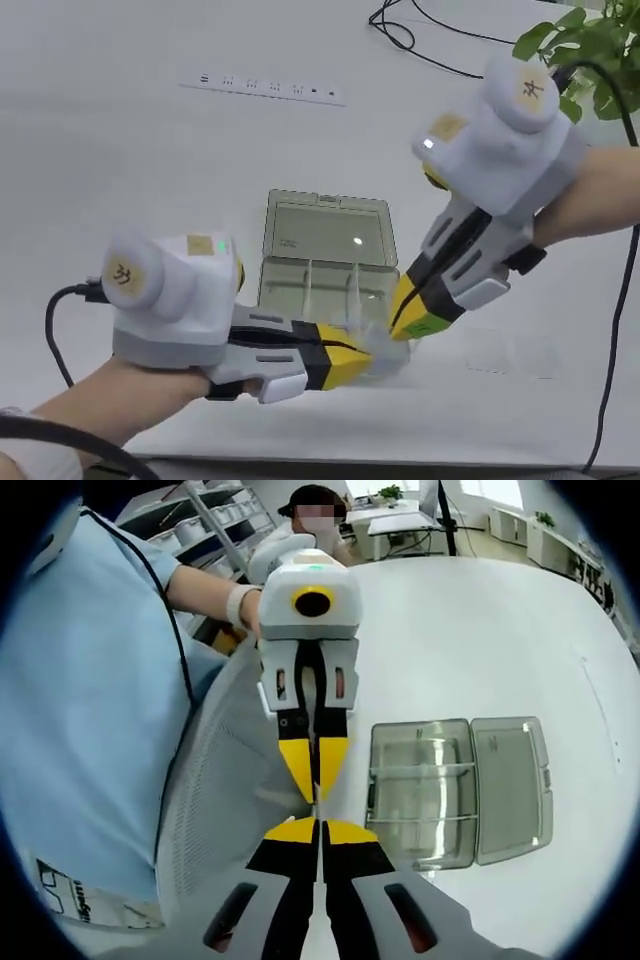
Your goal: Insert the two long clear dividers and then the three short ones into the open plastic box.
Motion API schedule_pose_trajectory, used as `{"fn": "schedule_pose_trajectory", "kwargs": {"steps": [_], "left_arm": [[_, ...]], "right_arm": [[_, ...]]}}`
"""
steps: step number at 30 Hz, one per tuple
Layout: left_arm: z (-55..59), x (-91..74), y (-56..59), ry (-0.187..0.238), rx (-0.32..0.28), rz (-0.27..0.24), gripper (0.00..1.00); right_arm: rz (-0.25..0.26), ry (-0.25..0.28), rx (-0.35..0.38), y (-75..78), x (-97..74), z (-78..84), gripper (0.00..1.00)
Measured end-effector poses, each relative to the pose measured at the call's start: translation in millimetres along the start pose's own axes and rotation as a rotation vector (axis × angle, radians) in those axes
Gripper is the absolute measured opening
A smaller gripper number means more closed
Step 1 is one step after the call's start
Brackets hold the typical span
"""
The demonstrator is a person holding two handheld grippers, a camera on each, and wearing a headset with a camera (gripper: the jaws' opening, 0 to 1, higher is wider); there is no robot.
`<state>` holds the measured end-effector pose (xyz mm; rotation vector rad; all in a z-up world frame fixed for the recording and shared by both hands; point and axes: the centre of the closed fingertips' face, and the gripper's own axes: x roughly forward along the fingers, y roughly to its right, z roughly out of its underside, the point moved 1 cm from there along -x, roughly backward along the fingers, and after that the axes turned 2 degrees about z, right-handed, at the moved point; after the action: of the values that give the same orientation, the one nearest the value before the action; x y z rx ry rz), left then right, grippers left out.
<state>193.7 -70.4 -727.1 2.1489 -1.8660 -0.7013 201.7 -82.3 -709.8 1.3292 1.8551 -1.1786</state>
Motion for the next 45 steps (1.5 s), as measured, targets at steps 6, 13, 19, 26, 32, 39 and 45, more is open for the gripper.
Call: {"fn": "schedule_pose_trajectory", "kwargs": {"steps": [6,13,19,26,32,39,45], "left_arm": [[2.3,-1.3,-4.1,-0.016,-0.015,-0.020,0.00],[6.8,-9.2,-16.3,-0.013,-0.028,-0.093,0.09],[14.7,-23.7,-24.1,-0.030,-0.008,-0.159,0.26],[16.1,-44.9,-38.5,-0.005,0.020,-0.266,0.47],[20.9,-60.5,-50.0,-0.016,0.036,-0.355,0.65],[27.2,-74.2,-60.9,-0.045,0.059,-0.451,0.89],[32.3,-84.8,-68.3,-0.068,0.063,-0.515,1.00]], "right_arm": [[0.023,-0.037,-0.022,4.5,1.3,-1.9,0.02],[0.034,-0.047,-0.016,8.8,1.8,-7.1,0.02],[0.063,-0.073,-0.003,17.9,3.4,-4.3,0.02],[0.084,-0.072,-0.012,25.4,5.2,-9.9,0.02],[0.128,-0.068,0.006,36.9,6.4,-16.9,0.02],[0.210,-0.048,0.025,58.5,6.1,-31.3,0.02],[0.253,-0.032,0.017,71.1,11.0,-44.0,0.02]]}}
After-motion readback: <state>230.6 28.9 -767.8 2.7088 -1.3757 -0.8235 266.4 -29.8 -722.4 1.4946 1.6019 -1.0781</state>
